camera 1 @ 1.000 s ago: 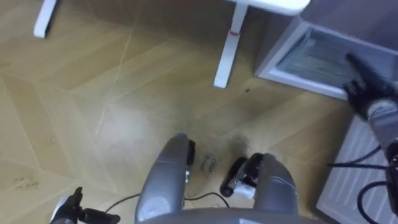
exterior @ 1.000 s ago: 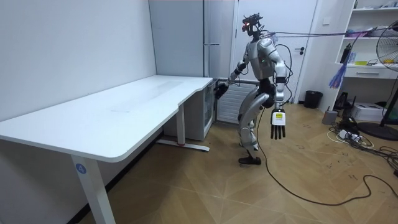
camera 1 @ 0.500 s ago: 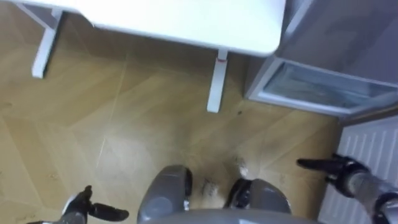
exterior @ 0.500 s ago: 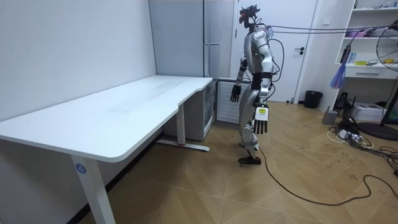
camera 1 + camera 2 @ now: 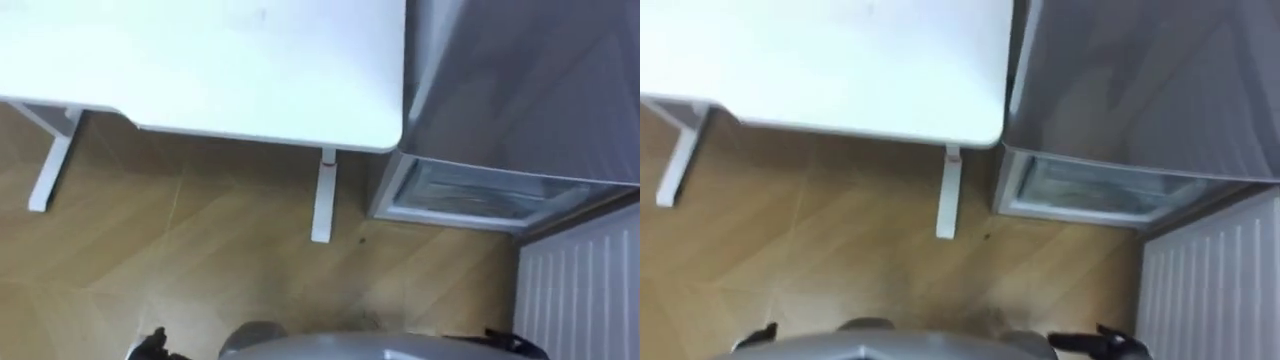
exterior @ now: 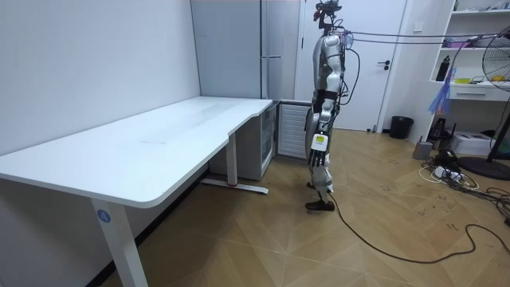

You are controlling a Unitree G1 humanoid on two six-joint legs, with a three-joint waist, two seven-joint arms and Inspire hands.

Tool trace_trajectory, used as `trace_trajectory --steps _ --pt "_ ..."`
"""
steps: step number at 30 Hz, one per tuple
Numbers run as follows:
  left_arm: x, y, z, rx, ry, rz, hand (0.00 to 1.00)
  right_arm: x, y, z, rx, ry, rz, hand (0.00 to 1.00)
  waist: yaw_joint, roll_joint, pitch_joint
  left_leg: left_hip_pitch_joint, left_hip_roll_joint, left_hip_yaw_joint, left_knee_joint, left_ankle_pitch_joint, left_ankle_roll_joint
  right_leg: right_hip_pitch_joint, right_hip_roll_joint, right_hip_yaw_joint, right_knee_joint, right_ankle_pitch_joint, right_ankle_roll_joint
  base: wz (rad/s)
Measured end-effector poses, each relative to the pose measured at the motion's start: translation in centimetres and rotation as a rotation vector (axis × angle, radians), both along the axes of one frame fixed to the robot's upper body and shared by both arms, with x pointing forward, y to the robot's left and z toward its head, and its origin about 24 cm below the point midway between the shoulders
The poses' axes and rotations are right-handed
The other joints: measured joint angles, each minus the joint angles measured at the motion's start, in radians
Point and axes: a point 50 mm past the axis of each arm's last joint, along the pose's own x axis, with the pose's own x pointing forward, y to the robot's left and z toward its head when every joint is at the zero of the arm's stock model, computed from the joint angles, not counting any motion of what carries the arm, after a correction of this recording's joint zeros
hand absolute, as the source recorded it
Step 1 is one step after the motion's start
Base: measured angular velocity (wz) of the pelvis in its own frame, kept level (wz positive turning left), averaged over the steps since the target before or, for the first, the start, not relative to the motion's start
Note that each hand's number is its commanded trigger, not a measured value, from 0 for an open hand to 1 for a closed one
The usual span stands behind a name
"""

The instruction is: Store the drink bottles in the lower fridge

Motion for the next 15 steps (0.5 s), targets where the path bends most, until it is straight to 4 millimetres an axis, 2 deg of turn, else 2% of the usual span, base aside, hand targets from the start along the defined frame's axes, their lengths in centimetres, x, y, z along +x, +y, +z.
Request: trace_trajectory --steps 5,8,15 --pt "-2.9 -0.7 -0.3 0.001 0.094 0.054 0.0 -2.1 0.5 -0.2 0.04 0.021 -0.108 0.0 -0.019 0.004 -0.0029 0.057 0.003 0.011 -0.036 0.001 -0.001 0.058 0.014 0.01 -0.053 0.017 0.003 -0.06" --pt "-3.8 -0.8 -0.3 0.003 0.125 0.098 0.0 -2.5 0.7 -0.3 0.048 0.024 -0.141 0.0 -0.021 0.002 -0.0033 0.07 0.003 0.019 -0.038 0.002 -0.003 0.061 0.016 0.026 -0.059 0.017 0.004 -0.09" --pt "-4.0 -0.9 -0.3 0.004 0.143 0.117 0.0 -2.6 1.3 -0.5 0.052 0.035 -0.145 0.0 -0.017 -0.008 -0.0026 0.103 0.005 0.026 -0.047 0.003 -0.003 0.071 0.022 0.059 -0.066 0.022 0.004 -0.11"
